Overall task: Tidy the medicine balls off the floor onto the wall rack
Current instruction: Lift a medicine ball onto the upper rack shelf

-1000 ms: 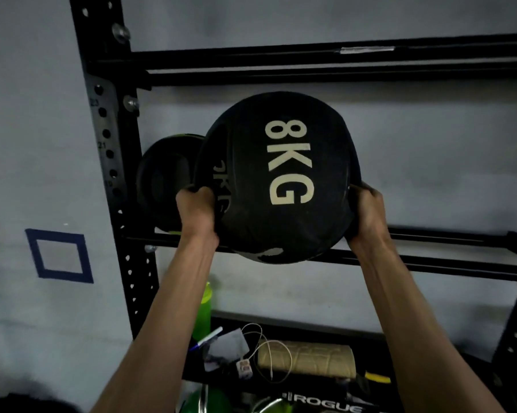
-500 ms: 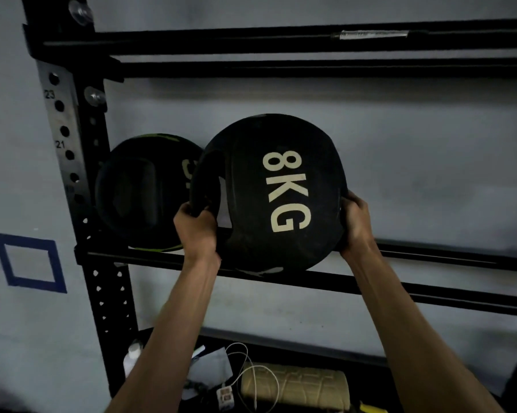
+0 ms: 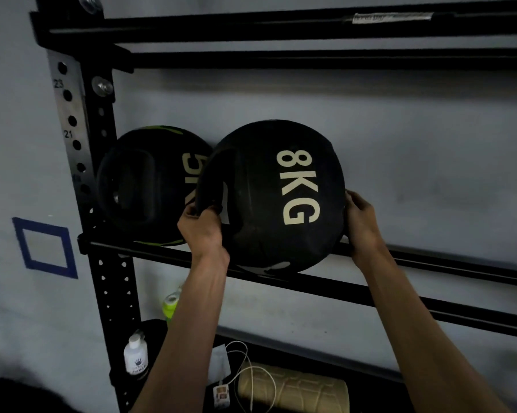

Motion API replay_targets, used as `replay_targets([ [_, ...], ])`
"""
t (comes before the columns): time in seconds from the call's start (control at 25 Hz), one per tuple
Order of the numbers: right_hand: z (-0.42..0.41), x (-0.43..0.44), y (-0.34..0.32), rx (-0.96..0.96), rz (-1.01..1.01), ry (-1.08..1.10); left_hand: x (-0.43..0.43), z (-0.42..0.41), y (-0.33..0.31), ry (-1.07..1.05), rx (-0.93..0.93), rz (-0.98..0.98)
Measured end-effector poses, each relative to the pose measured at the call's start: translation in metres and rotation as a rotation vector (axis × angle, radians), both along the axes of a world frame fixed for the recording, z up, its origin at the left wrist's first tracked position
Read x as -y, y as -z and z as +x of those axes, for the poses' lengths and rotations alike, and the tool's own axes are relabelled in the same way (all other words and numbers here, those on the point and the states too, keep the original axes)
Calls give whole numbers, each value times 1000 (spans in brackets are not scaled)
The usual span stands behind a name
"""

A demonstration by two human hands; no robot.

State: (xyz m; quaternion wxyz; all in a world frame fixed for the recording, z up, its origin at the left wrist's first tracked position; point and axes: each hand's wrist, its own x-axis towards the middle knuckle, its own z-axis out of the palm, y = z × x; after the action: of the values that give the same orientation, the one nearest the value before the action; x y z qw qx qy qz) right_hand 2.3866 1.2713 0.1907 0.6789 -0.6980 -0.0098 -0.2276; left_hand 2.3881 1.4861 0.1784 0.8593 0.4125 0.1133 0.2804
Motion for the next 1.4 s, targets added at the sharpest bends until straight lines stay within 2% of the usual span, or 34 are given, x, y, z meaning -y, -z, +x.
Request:
replay_targets([
  [0.2,-14,-9,6,36,115,-6,13,-2,-5,-69,31,5],
  [0.44,2,-11,11,-21,407,17,34,-12,-6,-171,2,194],
  [0.8,5,-6,8,-124,340,6,51,-8,-15,-208,-61,342],
  [1.16,29,-2,17,-106,391,-41,52,9,-16,-299,-95,426],
  [1.24,31,-3,26,-103,448,-23,46,16,-23,-271,-89,485],
  [1.4,21,-11,50,-131,526,54,39,26,-47,-142,-63,738],
])
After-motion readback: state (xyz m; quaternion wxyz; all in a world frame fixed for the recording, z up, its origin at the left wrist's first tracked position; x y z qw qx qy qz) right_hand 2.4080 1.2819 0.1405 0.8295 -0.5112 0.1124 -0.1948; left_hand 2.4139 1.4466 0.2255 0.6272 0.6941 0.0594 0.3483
